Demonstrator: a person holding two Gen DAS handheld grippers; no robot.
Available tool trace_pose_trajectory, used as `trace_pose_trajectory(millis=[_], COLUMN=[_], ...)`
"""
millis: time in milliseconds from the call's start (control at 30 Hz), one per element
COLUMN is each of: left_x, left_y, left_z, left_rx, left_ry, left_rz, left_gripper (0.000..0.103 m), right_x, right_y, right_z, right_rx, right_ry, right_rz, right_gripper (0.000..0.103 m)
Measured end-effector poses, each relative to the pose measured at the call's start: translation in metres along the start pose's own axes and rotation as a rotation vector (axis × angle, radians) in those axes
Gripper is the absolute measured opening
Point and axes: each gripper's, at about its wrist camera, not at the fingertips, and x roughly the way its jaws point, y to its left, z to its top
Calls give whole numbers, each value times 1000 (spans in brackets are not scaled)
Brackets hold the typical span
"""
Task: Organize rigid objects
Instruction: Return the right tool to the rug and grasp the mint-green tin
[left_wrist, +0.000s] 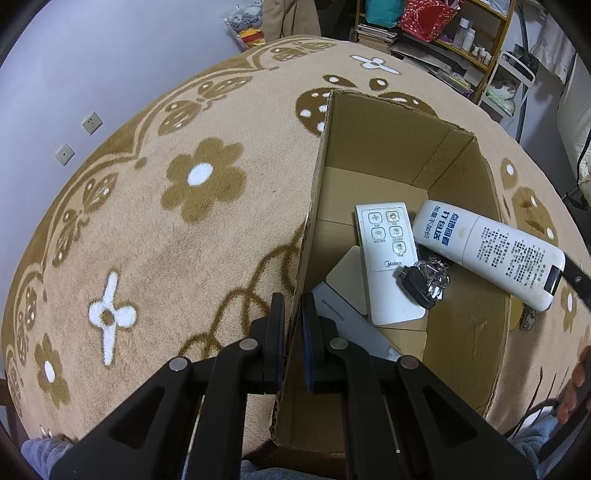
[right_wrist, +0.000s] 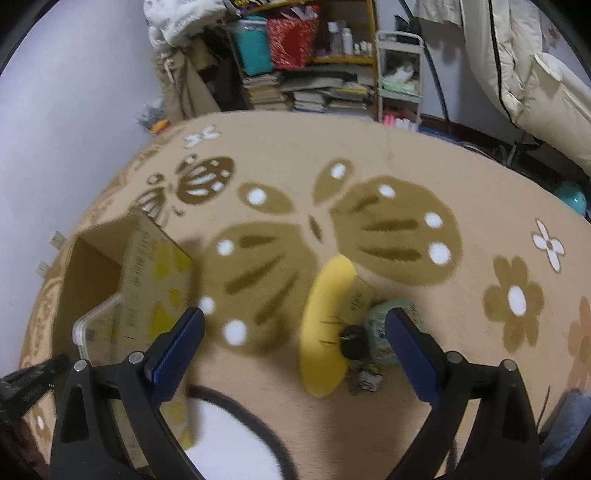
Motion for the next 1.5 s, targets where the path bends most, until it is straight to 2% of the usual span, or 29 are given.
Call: trace_pose_trajectory(millis=[367, 533, 767, 1100, 1233, 1333, 1433, 1500], left_x=[0, 0, 0, 0, 0, 0, 0, 0], left_y=[1, 1, 1, 0, 1, 1, 1, 1], left_z=[-1, -1, -1, -1, -1, -1, -2, -2], left_rx=[-4, -4, -4, -4, -4, -5, -7, -6], left_ry=[2, 1, 2, 1, 2, 2, 2, 2], left_rz=[-3, -3, -3, -2, -3, -2, -3, -2], left_gripper=[8, 8, 8, 8, 8, 8, 9, 9], right_x=[57, 67, 57, 48, 47, 57, 63, 65], right_y=[-44, -56, -67, -94, -99, -98, -94, -89], right_z=[-22, -28, -26, -25, -26, -28, -29, -27], right_rx=[98, 151, 174, 298, 302, 327, 321, 287], right_ry=[137, 170, 121, 82, 79, 110, 121, 106], right_rz=[-192, -216, -217, -198, -220, -207, -194, -208], right_gripper=[103, 103, 103, 103, 103, 100, 91, 79])
